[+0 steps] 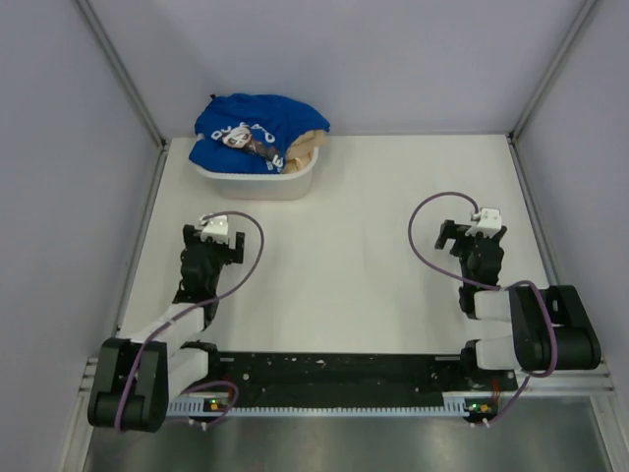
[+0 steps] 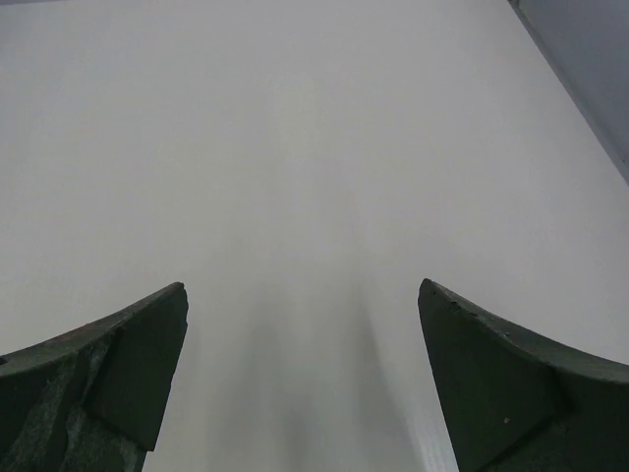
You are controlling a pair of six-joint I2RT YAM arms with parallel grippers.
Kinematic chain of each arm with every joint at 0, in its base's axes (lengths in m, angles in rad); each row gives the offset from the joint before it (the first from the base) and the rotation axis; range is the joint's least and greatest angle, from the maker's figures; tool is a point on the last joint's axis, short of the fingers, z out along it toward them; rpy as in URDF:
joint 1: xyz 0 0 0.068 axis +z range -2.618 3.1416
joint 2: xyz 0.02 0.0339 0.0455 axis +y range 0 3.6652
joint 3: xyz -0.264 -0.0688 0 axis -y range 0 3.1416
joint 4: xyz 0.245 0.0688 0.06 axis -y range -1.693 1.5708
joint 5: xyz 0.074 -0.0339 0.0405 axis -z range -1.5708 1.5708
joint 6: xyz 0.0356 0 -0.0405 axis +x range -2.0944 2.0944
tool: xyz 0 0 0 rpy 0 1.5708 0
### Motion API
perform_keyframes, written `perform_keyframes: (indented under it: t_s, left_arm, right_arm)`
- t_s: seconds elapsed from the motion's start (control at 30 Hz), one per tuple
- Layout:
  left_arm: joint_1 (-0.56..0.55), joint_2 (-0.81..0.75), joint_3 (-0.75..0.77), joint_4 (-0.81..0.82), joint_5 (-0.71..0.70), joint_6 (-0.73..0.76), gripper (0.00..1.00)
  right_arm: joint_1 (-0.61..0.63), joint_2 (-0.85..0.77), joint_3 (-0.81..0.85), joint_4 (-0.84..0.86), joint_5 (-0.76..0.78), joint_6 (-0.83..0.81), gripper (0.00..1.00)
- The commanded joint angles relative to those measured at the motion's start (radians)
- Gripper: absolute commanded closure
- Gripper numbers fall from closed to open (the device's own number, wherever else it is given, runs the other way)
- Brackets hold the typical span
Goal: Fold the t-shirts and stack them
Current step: Grab crumpled tshirt from bin with the left arm
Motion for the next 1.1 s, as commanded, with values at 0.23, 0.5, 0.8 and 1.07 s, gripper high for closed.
perform_keyframes:
  t_s: [0.23,0.5,0.8,1.07]
  left_arm:
    - [0.065,-0.109,0.329,-0.599,0.551,0.26,0.03]
    - [0.106,-0.099,0.781,-1.327,0.864,0.503,0.07]
    - [0.091,0.371,1.275,-1.119,0.467,0.152,0.06]
    - [-0.036,0.947,1.929,-1.359,0.312,0.187,0.08]
  right_arm:
    - [0.006,-0.222,0.123,-0.298,-0.063,-0.025,0.01]
    - [0.022,-0.376,0.396,-0.573,-0.601,0.097,0.01]
    - [0.126,-0.37,0.53,-0.715,-0.659,0.171,0.07]
    - [0.154,-0.354,0.525,-0.767,-0.635,0.156,0.11]
